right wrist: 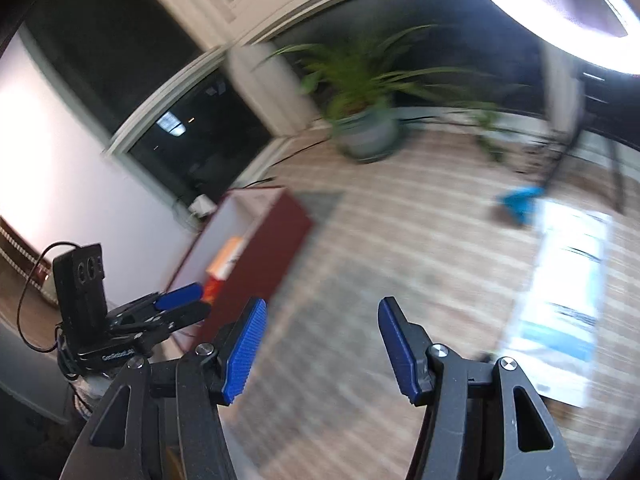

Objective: Organize soft objects
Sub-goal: 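Move both tools to the white face-mask bag beside the funnel, then close both tools on the face-mask bag and lift it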

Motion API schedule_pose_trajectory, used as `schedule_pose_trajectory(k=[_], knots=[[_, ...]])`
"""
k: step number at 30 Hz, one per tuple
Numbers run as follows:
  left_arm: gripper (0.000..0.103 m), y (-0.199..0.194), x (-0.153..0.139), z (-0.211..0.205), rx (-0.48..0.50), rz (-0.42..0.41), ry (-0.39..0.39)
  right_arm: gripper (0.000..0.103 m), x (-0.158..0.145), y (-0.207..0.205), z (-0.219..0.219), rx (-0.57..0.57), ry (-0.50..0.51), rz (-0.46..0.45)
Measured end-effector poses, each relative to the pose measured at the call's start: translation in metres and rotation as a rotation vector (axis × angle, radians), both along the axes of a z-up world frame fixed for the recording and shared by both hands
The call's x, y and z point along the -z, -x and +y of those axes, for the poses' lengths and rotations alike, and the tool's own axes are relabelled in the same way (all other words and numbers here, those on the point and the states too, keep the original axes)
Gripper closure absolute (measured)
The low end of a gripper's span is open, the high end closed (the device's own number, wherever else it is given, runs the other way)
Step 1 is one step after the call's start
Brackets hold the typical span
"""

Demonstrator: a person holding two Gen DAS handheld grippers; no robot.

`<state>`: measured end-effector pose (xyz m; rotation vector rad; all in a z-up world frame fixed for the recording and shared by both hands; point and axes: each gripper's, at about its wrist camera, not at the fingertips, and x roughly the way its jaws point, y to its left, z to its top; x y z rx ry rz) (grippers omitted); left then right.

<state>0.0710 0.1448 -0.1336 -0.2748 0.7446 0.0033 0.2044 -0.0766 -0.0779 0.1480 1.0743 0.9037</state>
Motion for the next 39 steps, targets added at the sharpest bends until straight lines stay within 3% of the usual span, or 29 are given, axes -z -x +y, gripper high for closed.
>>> schedule_pose_trajectory(k=[7,8,9,17,25,30,31,39], knots=[[0.044,-0.050,0.021,-0.073,0.146,0.072,0.054,0.048,0.033,-0.042,-0.117,0.157,0.040,0.084],[0.044,-0.054,0.023,-0.079,0.158,0.078,0.054,0.048,0.038,-0.045,-0.125,0.165,0.046,0.091],[0.044,-0.064,0.025,-0.087,0.092,0.069,0.034,0.048,0.047,-0.052,-0.139,0.182,0.052,0.116],[0.044,-0.132,0.054,-0.120,0.169,0.167,0.109,0.048,0.111,-0.091,-0.196,0.265,-0.047,0.322],[0.044,-0.181,0.085,-0.129,0.200,0.265,0.179,0.048,0.161,-0.126,-0.210,0.321,-0.096,0.435],[0.044,-0.200,0.094,-0.134,0.214,0.295,0.185,0.048,0.168,-0.162,-0.209,0.331,-0.087,0.401],[0.044,-0.203,0.095,-0.135,0.247,0.225,0.216,0.048,0.170,-0.167,-0.209,0.334,-0.086,0.395],[0.044,-0.219,0.103,-0.133,0.251,0.245,0.235,0.048,0.180,-0.223,-0.197,0.330,-0.099,0.356]])
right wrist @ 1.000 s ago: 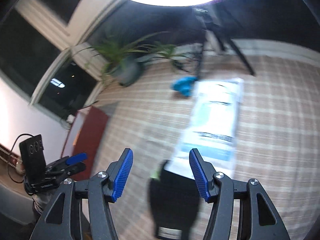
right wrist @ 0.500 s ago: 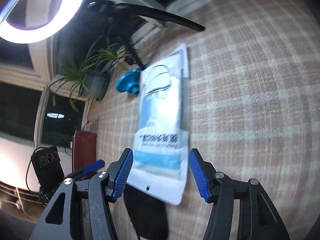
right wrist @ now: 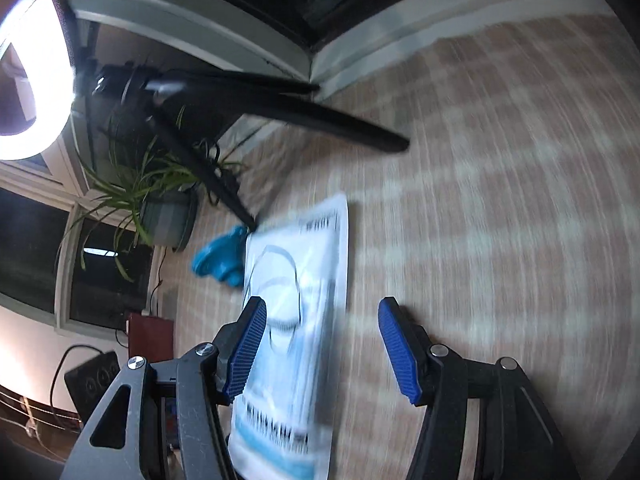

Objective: Organize soft objects
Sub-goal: 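Close both tools on the face-mask bag and lift it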

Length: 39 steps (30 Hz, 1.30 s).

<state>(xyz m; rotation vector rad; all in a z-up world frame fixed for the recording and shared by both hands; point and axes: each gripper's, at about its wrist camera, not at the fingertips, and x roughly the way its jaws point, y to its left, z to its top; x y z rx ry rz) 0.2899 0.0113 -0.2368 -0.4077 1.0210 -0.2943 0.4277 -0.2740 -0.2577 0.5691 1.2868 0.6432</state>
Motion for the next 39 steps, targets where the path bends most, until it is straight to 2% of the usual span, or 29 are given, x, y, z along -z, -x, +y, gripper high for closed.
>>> schedule_pose_trajectory(k=[6,11,18,27,39], knots=[[0.044,-0.004,0.002,0.000,0.013,0.007,-0.011,0.048,0.006,-0.027,0.012,-0.027,-0.010,-0.029],[0.044,-0.010,0.005,-0.006,0.033,0.016,-0.015,0.048,0.007,-0.032,0.021,-0.057,-0.031,-0.048],[0.044,-0.016,0.009,-0.014,0.048,0.025,-0.018,0.048,0.009,-0.020,0.019,-0.091,-0.073,-0.050],[0.046,-0.051,0.006,-0.032,0.061,0.007,-0.045,0.048,0.014,-0.003,0.022,-0.118,-0.143,-0.018],[0.047,-0.074,0.010,-0.041,0.057,-0.006,-0.049,0.051,0.014,0.035,0.040,-0.177,-0.165,0.011]])
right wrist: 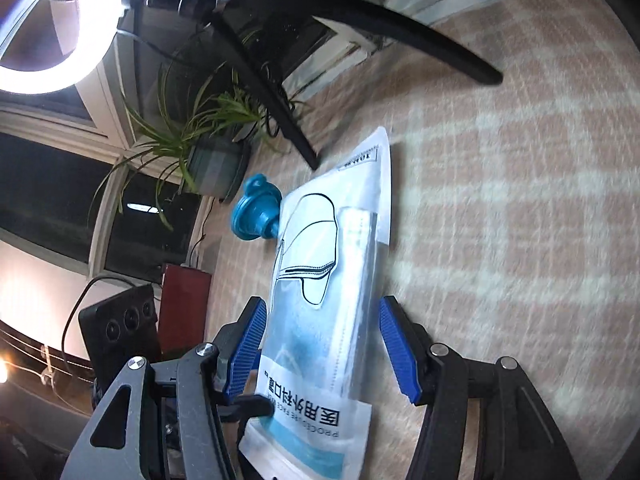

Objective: Organize soft objects
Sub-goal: 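Close both tools on the face-mask bag and lift it, then carry the face-mask bag with both tools over the box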

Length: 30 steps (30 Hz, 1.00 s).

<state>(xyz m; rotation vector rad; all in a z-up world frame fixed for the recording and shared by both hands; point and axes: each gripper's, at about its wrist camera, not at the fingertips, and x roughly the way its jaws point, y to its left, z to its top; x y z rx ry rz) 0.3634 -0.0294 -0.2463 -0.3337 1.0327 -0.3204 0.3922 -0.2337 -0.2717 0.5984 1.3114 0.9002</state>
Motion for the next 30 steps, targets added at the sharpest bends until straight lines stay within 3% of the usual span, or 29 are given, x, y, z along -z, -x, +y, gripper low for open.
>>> schedule_pose_trajectory(k=[9,20,30], knots=[[0.055,0.006,-0.002,0.001,-0.023,-0.023,0.001,0.066,0.001,0.012,-0.002,0.006,0.052,-0.001],[0.061,0.018,-0.019,0.004,-0.015,-0.054,0.000,0.068,-0.011,0.028,-0.006,0.045,0.071,0.021],[0.061,0.059,-0.048,0.004,-0.012,-0.107,0.008,0.068,-0.055,0.058,-0.002,0.073,0.083,-0.028]])
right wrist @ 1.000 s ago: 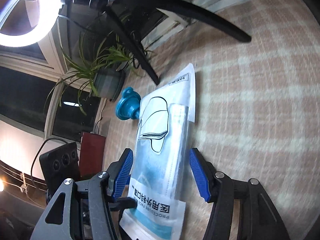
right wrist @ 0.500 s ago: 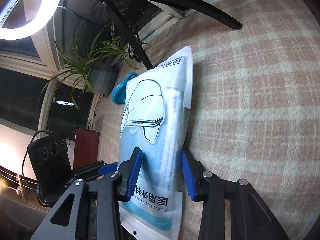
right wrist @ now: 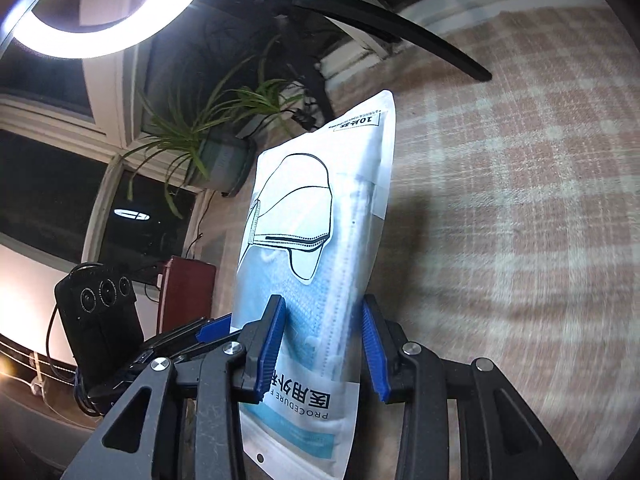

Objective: Organize soft objects
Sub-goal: 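Carry the face-mask bag with both tools over the box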

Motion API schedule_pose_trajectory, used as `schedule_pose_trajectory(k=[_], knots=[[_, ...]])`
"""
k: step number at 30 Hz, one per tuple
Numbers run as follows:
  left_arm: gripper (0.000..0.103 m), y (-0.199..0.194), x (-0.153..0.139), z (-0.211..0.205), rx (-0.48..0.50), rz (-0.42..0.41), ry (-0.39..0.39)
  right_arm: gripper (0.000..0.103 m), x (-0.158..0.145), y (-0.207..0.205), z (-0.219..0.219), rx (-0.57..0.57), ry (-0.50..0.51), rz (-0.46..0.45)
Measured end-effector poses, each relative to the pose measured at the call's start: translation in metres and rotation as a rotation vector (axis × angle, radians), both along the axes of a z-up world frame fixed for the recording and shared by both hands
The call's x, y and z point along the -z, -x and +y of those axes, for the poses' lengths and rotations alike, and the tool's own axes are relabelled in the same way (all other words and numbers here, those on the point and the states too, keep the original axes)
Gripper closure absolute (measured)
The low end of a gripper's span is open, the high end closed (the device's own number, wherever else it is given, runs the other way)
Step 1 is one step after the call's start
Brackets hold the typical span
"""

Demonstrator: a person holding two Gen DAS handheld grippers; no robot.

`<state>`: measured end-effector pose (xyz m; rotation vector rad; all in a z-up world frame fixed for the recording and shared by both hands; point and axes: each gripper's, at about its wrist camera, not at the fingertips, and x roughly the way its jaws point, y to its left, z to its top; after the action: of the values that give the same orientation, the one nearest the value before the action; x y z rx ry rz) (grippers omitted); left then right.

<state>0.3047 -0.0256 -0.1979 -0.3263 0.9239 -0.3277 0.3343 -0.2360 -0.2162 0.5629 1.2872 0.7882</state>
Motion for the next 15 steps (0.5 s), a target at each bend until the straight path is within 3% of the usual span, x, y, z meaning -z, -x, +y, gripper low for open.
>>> schedule_pose_trajectory(k=[15], knots=[[0.061,0.093,-0.043,0.030,-0.108,-0.081,-0.030,0.069,-0.073,0.060,0.043,-0.033,0.004,-0.084]])
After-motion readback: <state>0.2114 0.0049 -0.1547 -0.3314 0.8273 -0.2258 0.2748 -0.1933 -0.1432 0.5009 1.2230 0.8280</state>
